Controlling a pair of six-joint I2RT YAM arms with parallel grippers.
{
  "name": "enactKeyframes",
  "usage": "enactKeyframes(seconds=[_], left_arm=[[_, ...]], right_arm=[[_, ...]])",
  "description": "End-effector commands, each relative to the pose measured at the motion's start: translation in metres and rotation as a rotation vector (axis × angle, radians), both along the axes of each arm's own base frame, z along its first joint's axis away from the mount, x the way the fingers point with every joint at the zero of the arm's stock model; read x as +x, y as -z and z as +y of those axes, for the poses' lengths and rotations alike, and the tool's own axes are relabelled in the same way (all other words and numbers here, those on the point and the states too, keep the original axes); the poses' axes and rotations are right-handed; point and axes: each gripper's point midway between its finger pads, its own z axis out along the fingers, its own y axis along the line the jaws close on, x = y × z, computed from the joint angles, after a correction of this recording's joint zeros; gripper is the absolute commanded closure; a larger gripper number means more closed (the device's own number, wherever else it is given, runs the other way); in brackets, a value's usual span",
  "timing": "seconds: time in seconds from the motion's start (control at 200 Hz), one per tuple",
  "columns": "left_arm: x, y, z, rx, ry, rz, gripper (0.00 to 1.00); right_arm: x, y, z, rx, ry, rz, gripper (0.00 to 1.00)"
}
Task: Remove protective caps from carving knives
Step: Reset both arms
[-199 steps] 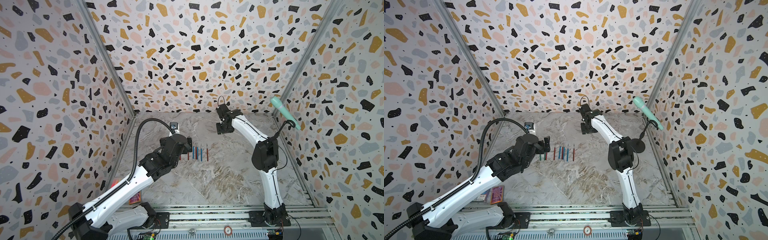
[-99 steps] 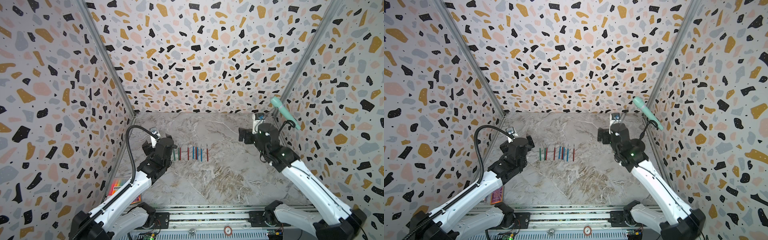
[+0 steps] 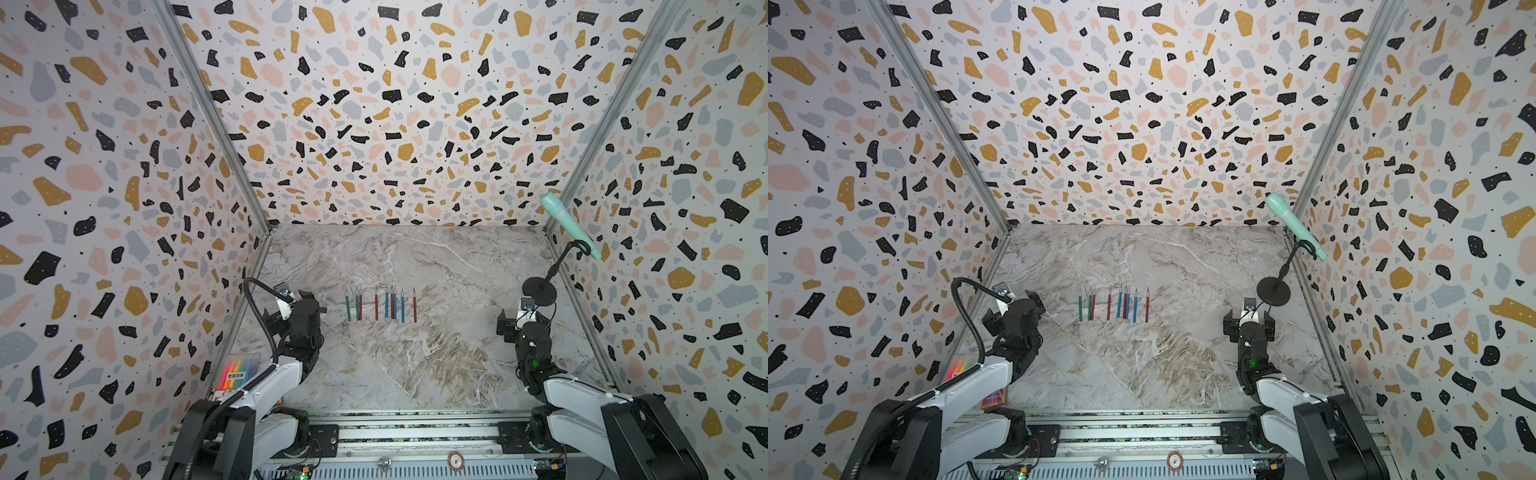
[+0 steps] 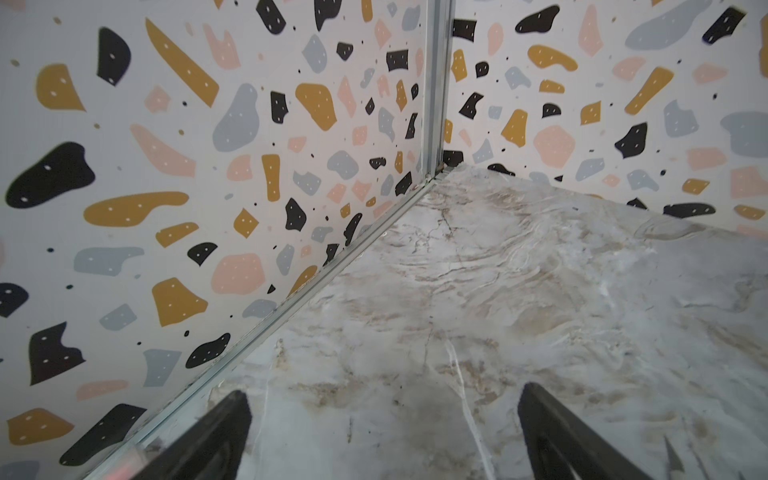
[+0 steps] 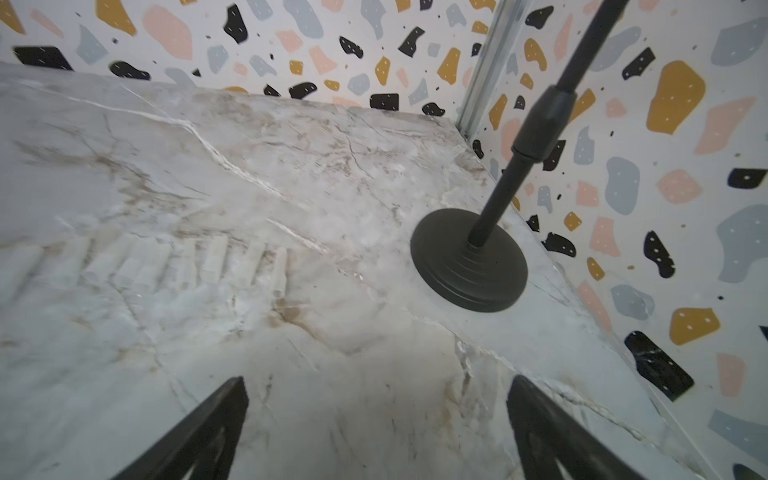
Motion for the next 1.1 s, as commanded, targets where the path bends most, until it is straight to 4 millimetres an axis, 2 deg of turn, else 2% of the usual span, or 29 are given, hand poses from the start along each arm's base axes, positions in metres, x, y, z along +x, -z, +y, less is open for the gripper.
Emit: enactKeyframes(seconds=[0.0, 0.07, 0.115, 0.235, 0.31, 0.365, 0.426, 0.511, 1.096], left_arm=[[0.009, -0.024, 0.001, 0.013, 0.049, -0.179, 0.01], [0.016, -0.013, 0.002, -0.008, 0.092, -0.161, 0.01], [0.020, -0.006, -0.002, -0.012, 0.129, -0.147, 0.01], [0.029, 0.002, -0.020, 0.008, 0.262, -0.133, 0.00], [0.028, 0.004, -0.025, 0.013, 0.292, -0.145, 0.00], [0.026, 0.006, -0.024, 0.011, 0.289, -0.153, 0.00], [0.026, 0.009, -0.026, 0.013, 0.302, -0.149, 0.01], [0.029, 0.013, -0.027, 0.021, 0.300, -0.131, 0.01], [0.022, 0.009, -0.028, 0.044, 0.269, -0.143, 0.00]], right_arm=[[0.024, -0.058, -0.003, 0.017, 0.002, -0.240, 0.01], [0.032, -0.058, 0.004, 0.055, -0.030, -0.259, 0.01], [0.036, -0.049, 0.012, 0.044, -0.078, -0.239, 0.01], [0.030, -0.049, 0.015, 0.028, -0.100, -0.310, 0.01], [0.045, -0.038, 0.020, 0.033, -0.127, -0.225, 0.01], [0.053, -0.029, 0.016, 0.057, -0.129, -0.174, 0.01], [0.057, -0.026, 0.008, 0.092, -0.109, -0.161, 0.01], [0.056, -0.027, 0.007, 0.098, -0.119, -0.164, 0.01], [0.055, -0.028, 0.008, 0.093, -0.117, -0.167, 0.01]])
